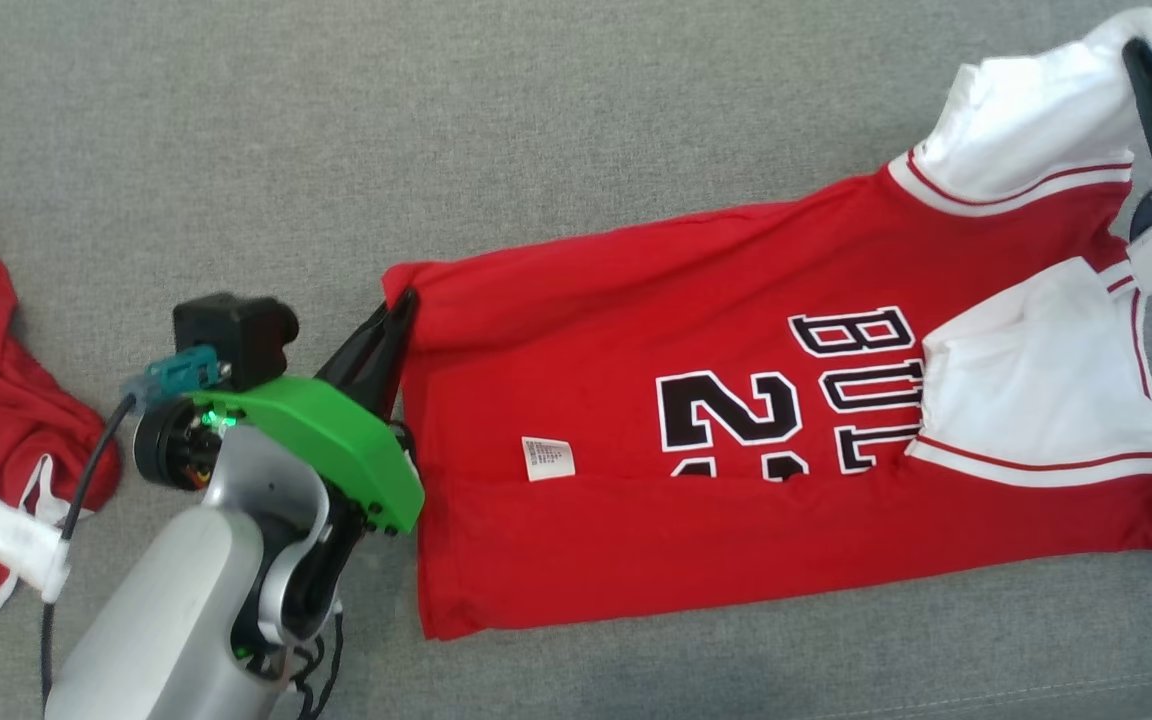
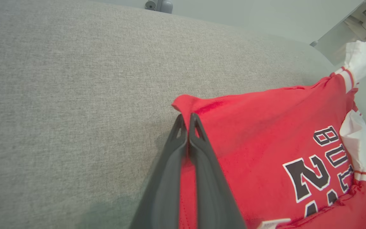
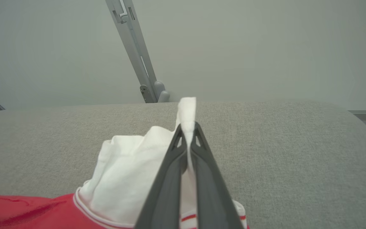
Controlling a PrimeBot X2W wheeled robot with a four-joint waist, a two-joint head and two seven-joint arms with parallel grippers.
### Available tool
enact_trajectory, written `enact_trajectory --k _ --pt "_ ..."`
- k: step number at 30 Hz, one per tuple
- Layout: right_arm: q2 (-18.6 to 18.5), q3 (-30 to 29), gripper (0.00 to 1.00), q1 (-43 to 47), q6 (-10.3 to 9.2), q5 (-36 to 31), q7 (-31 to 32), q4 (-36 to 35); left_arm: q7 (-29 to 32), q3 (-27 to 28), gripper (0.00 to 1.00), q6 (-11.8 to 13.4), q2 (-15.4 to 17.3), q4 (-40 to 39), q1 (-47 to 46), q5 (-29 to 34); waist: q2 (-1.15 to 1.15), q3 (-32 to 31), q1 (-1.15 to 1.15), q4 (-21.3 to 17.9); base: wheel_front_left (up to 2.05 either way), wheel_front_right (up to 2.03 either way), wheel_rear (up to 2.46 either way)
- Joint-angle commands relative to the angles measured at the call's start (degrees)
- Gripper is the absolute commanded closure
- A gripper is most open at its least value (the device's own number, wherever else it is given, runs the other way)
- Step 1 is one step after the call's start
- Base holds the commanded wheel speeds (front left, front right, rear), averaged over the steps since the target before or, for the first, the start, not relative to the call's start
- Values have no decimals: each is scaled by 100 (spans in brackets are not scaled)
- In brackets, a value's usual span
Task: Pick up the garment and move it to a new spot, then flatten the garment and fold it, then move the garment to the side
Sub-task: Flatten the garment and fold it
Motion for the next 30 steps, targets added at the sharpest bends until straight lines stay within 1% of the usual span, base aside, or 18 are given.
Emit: enact_trajectory --k 1,3,6,10,12,16,20,23,27,28,29,30 --pt "-113 -57 100 320 -5 116 -88 -224 -71 35 100 83 119 -180 242 -51 0 -302 0 -154 0 0 0" --pt "-236 -150 100 778 -5 266 -172 -596 -134 84 100 189 169 -472 606 -110 0 -423 0 -217 0 0 0" --pt "-285 -401 100 1484 -5 432 -302 -1177 -190 164 100 380 301 -886 1162 -167 0 -527 0 -353 0 0 0" --pt "-80 -738 100 2407 -5 529 -399 -1668 -260 228 100 564 397 -1156 1788 -306 0 -579 0 -475 0 0 0" --pt "85 -870 100 2792 -5 556 -435 -1804 -325 226 100 591 369 -1141 2022 -377 0 -592 0 -519 0 0 0" --pt "403 -1005 100 3376 -4 407 -439 -1830 -462 231 100 601 295 -1006 2317 -485 0 -609 0 -565 0 0 0" --pt "642 -1019 100 3597 -4 264 -394 -1835 -580 268 100 547 267 -827 2437 -515 0 -631 0 -602 0 0 0" --pt "748 -1018 100 3648 -3 188 -343 -1810 -646 304 100 538 238 -751 2471 -553 0 -647 0 -608 0 0 0" --pt "765 -997 100 3670 -4 50 -258 -1662 -713 270 100 506 218 -660 2544 -535 0 -675 0 -601 0 0 0" --pt "754 -981 100 3675 -4 9 -234 -1616 -747 246 83 486 212 -636 2565 -526 0 -681 0 -594 0 0 0" --pt "740 -968 82 3681 -3 -40 -214 -1576 -769 216 62 461 217 -610 2581 -501 0 -686 0 -586 0 0 0" --pt "718 -956 55 3690 -4 -101 -207 -1536 -828 192 24 439 223 -588 2594 -447 0 -698 0 -576 0 0 0"
